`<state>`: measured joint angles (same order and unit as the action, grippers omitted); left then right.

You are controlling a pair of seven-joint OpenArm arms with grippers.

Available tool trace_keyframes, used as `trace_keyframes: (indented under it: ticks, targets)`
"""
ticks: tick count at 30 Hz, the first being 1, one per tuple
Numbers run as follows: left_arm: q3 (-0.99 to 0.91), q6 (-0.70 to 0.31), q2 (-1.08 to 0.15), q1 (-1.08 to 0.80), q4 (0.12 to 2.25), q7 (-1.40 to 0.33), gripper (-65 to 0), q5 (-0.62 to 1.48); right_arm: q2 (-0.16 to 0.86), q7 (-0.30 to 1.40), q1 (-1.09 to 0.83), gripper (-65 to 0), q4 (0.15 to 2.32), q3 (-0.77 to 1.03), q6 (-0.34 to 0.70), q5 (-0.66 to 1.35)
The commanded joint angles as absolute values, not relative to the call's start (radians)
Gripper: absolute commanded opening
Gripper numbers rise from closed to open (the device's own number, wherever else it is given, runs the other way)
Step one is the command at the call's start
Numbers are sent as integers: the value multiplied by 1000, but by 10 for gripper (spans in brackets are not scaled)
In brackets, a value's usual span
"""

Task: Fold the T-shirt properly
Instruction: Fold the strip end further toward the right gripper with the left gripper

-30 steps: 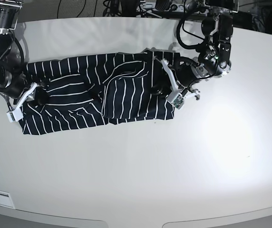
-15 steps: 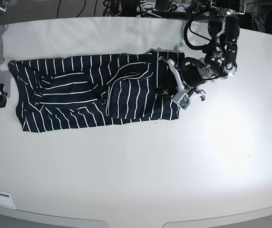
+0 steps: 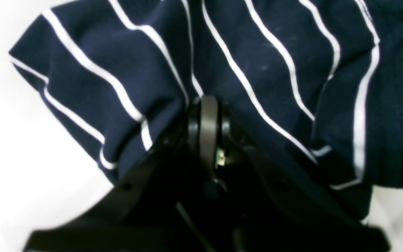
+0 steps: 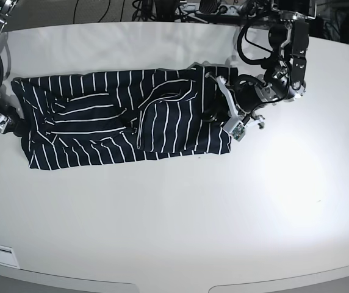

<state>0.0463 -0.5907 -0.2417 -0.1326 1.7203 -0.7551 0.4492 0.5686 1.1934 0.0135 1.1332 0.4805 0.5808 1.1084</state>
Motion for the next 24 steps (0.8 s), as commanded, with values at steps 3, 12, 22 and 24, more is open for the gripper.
trace_keyframes:
  ticks: [3, 12, 22, 24]
  targets:
    - [45, -583, -252, -135, 1720, -819, -650, 420, 577, 1235, 15, -256, 1136, 398, 585, 1074]
    - [45, -583, -252, -135, 1720, -818, -650, 420, 576, 1257, 14, -256, 1137, 211, 643, 1204]
    - [45, -585, -252, -132, 1720, -813, -650, 424, 577, 1318, 15, -469, 1138, 189, 698, 1335]
    - [45, -600, -252, -124, 1721, -810, -650, 432, 579, 1319, 20, -650, 1138, 189, 698, 1330]
